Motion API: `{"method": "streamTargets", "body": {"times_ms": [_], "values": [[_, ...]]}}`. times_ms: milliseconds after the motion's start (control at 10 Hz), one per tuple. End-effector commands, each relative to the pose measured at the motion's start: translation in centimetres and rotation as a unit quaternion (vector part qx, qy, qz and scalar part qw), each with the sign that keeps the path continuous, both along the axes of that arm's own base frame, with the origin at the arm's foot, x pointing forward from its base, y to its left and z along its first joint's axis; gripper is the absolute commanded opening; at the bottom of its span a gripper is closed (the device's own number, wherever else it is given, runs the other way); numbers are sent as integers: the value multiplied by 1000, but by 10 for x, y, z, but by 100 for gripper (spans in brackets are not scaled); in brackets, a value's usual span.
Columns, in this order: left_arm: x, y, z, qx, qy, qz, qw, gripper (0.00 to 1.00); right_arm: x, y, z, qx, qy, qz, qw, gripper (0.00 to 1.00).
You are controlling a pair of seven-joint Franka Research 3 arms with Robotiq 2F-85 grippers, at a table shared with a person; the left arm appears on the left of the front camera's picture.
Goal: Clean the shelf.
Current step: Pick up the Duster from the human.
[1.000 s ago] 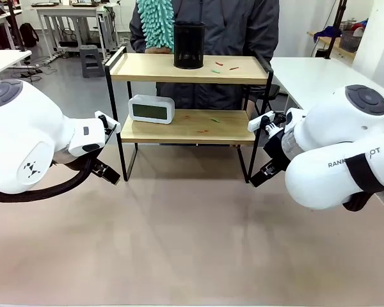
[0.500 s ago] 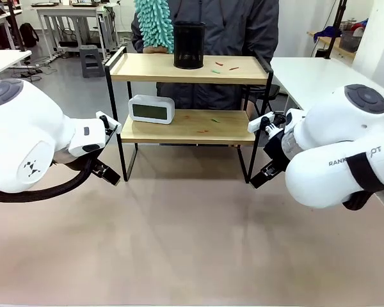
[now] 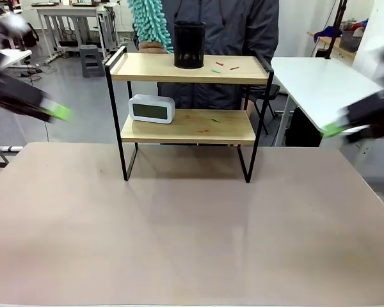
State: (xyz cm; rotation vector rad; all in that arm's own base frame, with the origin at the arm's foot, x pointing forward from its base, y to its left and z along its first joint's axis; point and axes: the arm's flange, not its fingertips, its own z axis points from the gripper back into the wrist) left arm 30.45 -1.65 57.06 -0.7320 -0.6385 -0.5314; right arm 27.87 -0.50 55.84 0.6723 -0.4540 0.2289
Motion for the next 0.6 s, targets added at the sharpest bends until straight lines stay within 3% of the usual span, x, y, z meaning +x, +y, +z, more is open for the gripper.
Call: {"method": "streamTargets", "body": {"times_ms": [0,200,300,400,500], "values": [[-29,107,-71,-164,35,72,983,100,-34,-106,-74,243,29,-165,955,100],[-19,156,-126,-301,53,106,946,100,-33,-129,-129,300,52,-213,928,100],[-5,167,-149,-301,101,177,931,100,-21,-113,-143,248,55,-263,931,100],[-27,181,-60,-240,46,97,965,100,-42,-173,-57,212,57,-151,964,100],[-27,181,-60,-240,46,97,965,100,-42,-173,-57,212,57,-151,964,100]]}}
